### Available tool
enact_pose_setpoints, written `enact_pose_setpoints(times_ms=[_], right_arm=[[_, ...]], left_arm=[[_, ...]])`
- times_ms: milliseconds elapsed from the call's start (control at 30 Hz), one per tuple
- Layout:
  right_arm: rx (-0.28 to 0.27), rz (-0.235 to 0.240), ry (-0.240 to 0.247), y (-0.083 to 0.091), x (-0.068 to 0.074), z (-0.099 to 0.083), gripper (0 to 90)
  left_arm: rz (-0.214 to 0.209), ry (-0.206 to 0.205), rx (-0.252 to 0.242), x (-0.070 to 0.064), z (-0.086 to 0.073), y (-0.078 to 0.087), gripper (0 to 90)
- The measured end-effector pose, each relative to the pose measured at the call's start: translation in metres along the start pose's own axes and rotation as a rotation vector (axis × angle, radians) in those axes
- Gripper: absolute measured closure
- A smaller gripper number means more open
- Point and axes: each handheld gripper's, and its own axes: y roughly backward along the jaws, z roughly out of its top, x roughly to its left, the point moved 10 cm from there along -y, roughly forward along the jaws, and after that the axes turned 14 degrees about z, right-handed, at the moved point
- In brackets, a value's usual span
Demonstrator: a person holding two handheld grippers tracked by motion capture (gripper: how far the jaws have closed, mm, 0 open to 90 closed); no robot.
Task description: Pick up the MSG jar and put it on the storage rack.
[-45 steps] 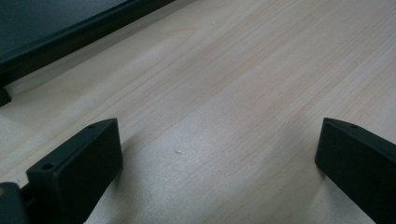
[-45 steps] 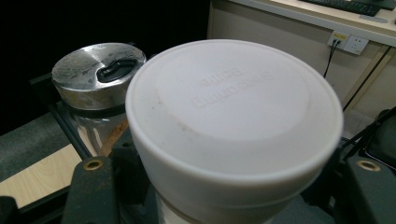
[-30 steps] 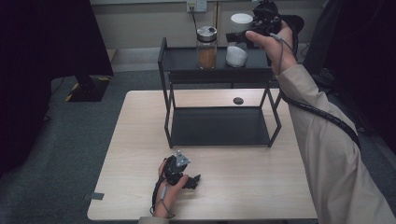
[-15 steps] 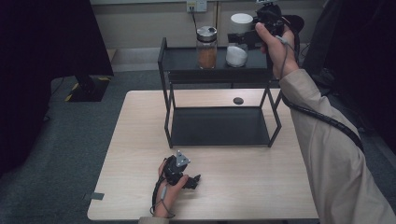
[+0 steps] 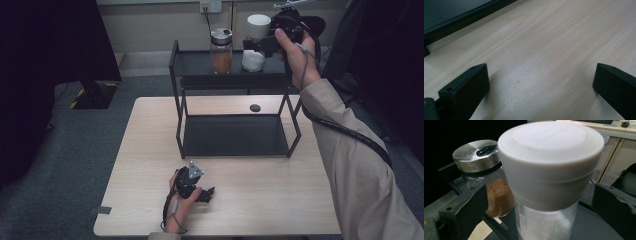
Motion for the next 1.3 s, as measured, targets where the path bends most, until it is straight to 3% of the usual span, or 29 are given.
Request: enact_pose_setpoints(times_ms=[833,1300], right_arm=[[-0.011,0.012,-0.012,0.012,0.005,-0.022,0.0],[0.007,0.036,-0.01,0.015,0.011,-0.044,0.3]], left_arm=[[0.0,0.0,0.0,0.0,0.0,0.0,0.0],[0.0,0.0,0.0,0.0,0.0,0.0,0.0]])
